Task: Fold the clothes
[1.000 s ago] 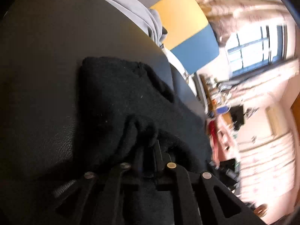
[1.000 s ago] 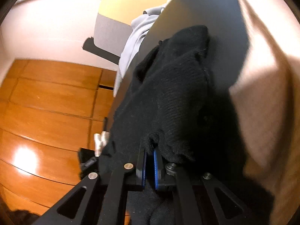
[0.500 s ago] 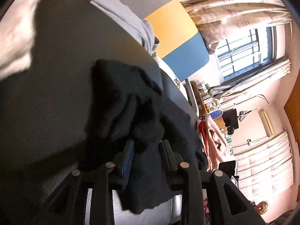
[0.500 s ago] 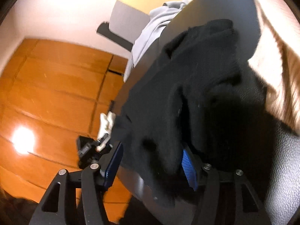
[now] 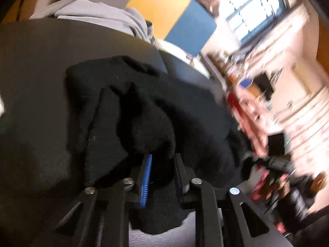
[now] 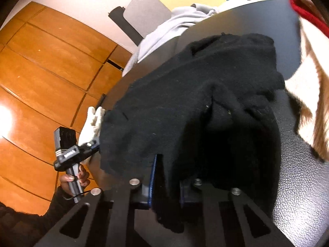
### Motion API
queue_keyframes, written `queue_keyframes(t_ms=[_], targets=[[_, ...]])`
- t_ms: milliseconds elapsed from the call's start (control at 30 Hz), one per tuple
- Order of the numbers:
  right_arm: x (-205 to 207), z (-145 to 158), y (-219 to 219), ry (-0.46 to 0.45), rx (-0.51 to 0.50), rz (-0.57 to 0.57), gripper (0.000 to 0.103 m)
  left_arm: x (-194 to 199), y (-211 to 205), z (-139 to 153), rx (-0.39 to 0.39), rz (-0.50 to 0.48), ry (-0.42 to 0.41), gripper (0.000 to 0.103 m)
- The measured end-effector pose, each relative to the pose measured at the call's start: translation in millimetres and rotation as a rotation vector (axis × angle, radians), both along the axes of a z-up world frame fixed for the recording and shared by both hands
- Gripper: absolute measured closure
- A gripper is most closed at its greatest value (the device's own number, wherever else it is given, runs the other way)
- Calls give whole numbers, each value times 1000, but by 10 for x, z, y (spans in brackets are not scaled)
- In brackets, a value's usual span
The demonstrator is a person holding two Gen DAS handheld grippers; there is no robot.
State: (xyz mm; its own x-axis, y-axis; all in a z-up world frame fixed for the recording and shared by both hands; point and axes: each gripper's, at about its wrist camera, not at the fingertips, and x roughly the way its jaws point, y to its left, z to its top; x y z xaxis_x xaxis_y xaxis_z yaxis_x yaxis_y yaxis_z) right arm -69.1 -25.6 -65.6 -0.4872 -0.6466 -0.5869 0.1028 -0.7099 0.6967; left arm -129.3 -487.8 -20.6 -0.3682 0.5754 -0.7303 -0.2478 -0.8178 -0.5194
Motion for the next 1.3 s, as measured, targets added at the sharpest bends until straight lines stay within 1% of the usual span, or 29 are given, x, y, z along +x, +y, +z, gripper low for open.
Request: queue_keyframes(t_ms=[33, 67, 100, 133, 167, 233, 333, 367, 433, 467, 500, 533, 600, 667, 733, 800, 833, 967, 1033, 1100, 1133, 1167, 1200, 1233, 1267, 1300], targets=[[-19, 6, -11, 2, -3, 10, 84, -7, -29, 12, 8, 7, -6, 89], [-38, -12, -27, -3, -2, 17, 84, -15, -101, 28, 45, 29, -14, 89], [-62, -64, -40, -18, 0, 19, 84, -8, -160, 69, 72, 49, -4, 84], [-93, -124, -45, -38, -2, 17, 84, -7, -171, 89, 73, 56, 10, 78], [-86, -170, -11, -48, -8, 16, 85, -14, -159, 89, 64, 56, 18, 76], [-48, -211, 51, -39, -28, 16, 86, -29, -134, 88, 44, 56, 35, 70], [-44, -299, 109, -48, -78, 13, 86, -52, -96, 86, 15, 55, 60, 65], [-38, -317, 139, -49, -84, 12, 86, -60, -83, 86, 5, 55, 68, 65], [-19, -324, 152, -45, -73, 19, 86, -27, 46, 59, -27, -3, 79, 69], [-10, -315, 143, -44, -61, 20, 86, -6, 123, 43, -45, -39, 84, 74], [-3, -292, 127, -43, -43, 17, 86, 13, 131, 41, -25, -53, 79, 85], [5, -269, 112, -43, -24, 15, 87, 30, 97, 49, 17, -53, 69, 95], [22, -205, 70, -30, -18, 29, 86, 63, 28, 64, 102, -54, 47, 95], [33, -135, 32, -13, -28, 46, 89, 97, -40, 78, 187, -55, 25, 96], [23, -71, 17, 5, -54, 50, 89, 85, -168, 100, 312, -25, 15, 96], [-10, 7, 37, 32, -104, 46, 89, 59, -283, 147, 449, -8, 20, 96], [-38, 48, 59, 46, -133, 40, 89, 19, -303, 190, 500, -7, 27, 96], [-204, 188, 167, 90, -257, 15, 89, -210, -316, 335, 656, 0, 39, 96], [-328, 228, 195, 106, -307, -8, 89, -376, -317, 330, 727, 26, 20, 96], [-516, 226, 287, 109, -355, -61, 89, -609, -352, 187, 794, 121, -33, 95], [-627, 191, 354, 95, -383, -98, 89, -733, -374, 100, 827, 176, -63, 90], [-754, 118, 443, 67, -418, -145, 86, -827, -387, 18, 829, 223, -89, 87], [-881, 46, 531, 39, -454, -192, 82, -902, -395, -60, 814, 264, -112, 86], [-1008, -27, 620, 10, -489, -240, 66, -977, -403, -137, 798, 306, -135, 86], [-1109, -89, 684, -12, -507, -284, 52, -1022, -405, -191, 795, 330, -151, 85], [-1168, -131, 719, -27, -504, -315, 29, -1050, -403, -231, 798, 344, -163, 82]])
